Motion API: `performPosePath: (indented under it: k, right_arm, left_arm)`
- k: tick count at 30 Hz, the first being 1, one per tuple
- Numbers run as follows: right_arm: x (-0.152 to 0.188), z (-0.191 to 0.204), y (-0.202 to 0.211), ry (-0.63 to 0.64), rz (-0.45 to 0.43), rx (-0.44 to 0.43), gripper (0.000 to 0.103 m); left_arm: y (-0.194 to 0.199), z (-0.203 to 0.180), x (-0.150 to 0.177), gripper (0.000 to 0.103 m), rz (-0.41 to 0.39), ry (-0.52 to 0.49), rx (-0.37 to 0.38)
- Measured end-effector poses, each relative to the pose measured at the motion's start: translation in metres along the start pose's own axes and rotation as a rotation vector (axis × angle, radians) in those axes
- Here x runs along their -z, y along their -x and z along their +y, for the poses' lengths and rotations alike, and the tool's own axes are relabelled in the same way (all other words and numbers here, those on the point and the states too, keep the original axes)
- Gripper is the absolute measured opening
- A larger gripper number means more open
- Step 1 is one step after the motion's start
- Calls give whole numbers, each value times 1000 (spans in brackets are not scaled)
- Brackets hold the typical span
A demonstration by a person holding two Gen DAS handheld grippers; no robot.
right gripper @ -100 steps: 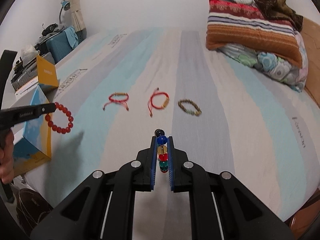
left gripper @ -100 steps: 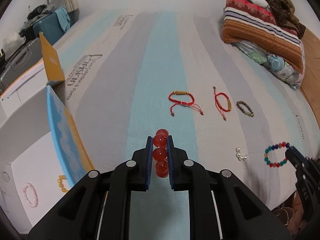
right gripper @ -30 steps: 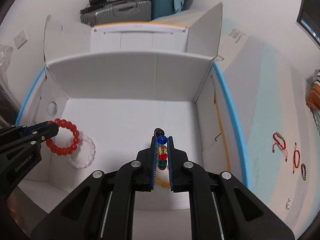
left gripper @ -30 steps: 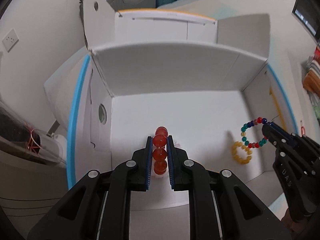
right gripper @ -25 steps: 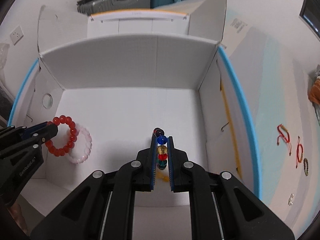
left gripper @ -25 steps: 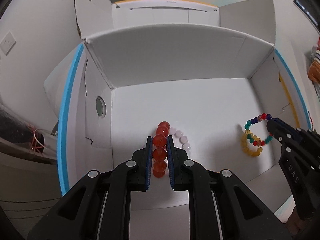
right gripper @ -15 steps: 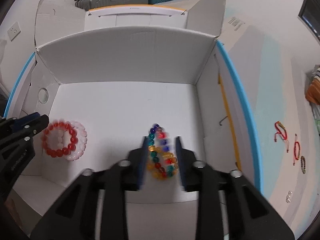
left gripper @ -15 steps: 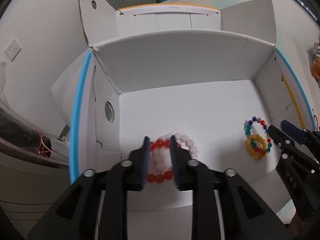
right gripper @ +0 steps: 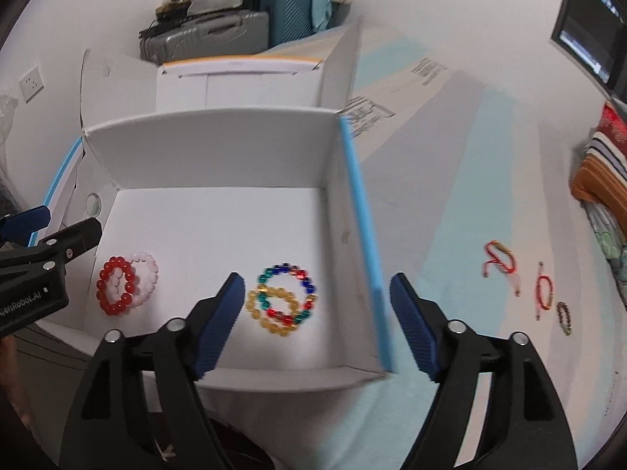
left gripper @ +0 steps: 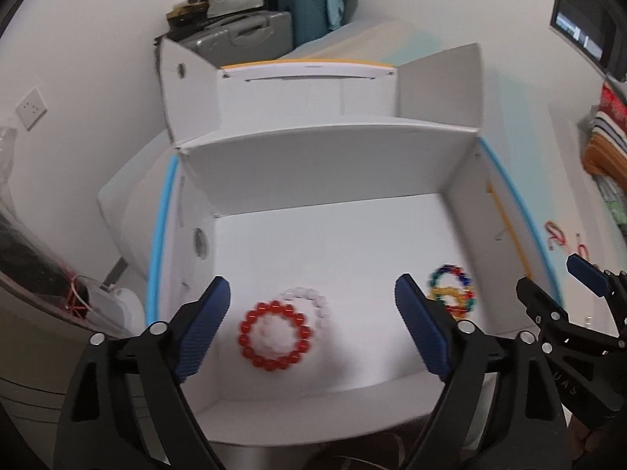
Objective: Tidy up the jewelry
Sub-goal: 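Open left tool releasing red bracelet while right tool releases multicolour bracelet, then move both tools back over the pearl earrings and wooden bead bracelet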
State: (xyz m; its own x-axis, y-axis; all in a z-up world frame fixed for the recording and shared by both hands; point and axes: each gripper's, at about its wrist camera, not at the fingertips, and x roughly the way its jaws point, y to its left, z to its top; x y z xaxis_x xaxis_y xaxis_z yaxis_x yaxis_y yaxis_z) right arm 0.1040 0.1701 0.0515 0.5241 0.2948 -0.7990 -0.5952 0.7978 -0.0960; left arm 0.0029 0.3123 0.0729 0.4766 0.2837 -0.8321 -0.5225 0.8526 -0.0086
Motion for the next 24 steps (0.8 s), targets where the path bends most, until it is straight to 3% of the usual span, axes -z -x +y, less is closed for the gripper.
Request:
performPosePath:
  k: [11, 24]
  right_arm:
    - [19, -76, 38, -72, -64, 74, 95]
    - [64, -212, 52, -253, -65, 182, 95]
  left_arm:
    - [31, -79, 7, 97, -64, -105, 74]
    - [21, -202, 25, 97, -46, -258, 180]
